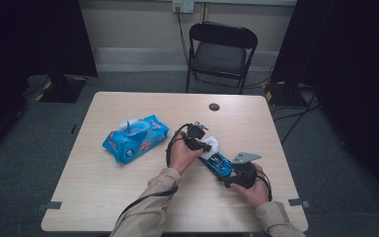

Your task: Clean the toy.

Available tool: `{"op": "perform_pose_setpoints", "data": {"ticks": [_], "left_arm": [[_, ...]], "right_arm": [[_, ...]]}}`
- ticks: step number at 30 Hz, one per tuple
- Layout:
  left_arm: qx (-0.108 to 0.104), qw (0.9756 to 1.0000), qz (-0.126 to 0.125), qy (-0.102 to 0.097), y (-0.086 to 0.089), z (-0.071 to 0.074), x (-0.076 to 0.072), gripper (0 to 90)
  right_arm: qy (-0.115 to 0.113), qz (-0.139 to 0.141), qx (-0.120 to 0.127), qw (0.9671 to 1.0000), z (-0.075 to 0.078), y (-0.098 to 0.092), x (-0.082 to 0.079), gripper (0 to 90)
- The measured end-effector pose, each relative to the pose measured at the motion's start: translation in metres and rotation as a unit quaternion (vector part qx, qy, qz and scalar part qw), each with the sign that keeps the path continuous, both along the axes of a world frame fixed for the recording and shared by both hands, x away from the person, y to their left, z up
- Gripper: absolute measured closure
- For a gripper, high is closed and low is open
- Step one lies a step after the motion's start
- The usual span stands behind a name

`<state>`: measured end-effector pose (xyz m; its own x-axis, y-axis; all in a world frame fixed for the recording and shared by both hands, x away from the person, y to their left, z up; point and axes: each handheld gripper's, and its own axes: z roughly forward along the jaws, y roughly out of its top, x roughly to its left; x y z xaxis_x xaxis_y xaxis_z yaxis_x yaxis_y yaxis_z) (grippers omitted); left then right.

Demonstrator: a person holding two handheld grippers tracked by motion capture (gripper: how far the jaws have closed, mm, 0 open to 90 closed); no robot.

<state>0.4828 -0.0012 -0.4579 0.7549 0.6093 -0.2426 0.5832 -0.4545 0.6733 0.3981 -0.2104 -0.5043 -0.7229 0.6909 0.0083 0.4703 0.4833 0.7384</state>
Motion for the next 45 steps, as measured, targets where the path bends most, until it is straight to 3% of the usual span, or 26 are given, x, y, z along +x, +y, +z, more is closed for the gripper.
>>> {"op": "perform_pose_setpoints", "data": {"ticks": [6,8,11,17,31,36,39,40,41,43,45], "left_arm": [[-0.008,0.9999,-0.014,0.0,-0.007,-0.001,-0.011,85.8],[-0.001,0.9997,-0.023,-0.008,-0.009,0.0,-0.014,85.8],[-0.009,0.9992,-0.039,0.002,-0.016,0.0,-0.022,85.8],[-0.002,0.9975,-0.069,0.011,-0.032,-0.006,-0.035,85.8],[0.001,0.9952,-0.096,0.019,-0.045,-0.011,-0.045,85.8],[-0.006,0.9963,-0.085,0.007,-0.036,0.004,-0.036,85.8],[-0.009,0.9985,-0.051,-0.013,-0.016,0.019,-0.022,85.7],[-0.009,0.9985,-0.051,-0.013,-0.016,0.019,-0.022,85.7],[-0.014,0.9993,-0.032,-0.013,-0.007,0.021,-0.016,85.7],[-0.013,0.9995,-0.025,-0.014,-0.002,0.021,-0.012,85.7],[-0.013,0.9998,-0.002,-0.015,0.009,0.018,-0.005,85.8]], "right_arm": [[0.0,0.0,0.0,1.0,0.0,0.0,0.0,23.4],[-0.001,0.0,0.001,1.0,0.0,0.0,0.0,23.4],[0.0,0.0,0.001,1.0,0.0,0.0,0.0,23.4],[0.0,0.0,0.001,1.0,0.0,0.0,0.0,23.4],[0.0,0.001,0.001,1.0,0.0,0.0,0.0,23.4],[-0.001,0.002,0.002,1.0,0.0,0.0,0.0,23.4],[-0.001,0.001,0.002,1.0,0.0,0.0,0.0,23.4],[-0.001,0.001,0.002,1.0,0.0,0.0,0.0,23.4],[-0.001,0.001,0.001,1.0,0.0,0.0,0.0,23.4],[-0.001,0.002,0.001,1.0,0.0,-0.001,0.0,23.4],[0.0,0.002,0.001,1.0,0.0,-0.001,0.0,23.4]]}}
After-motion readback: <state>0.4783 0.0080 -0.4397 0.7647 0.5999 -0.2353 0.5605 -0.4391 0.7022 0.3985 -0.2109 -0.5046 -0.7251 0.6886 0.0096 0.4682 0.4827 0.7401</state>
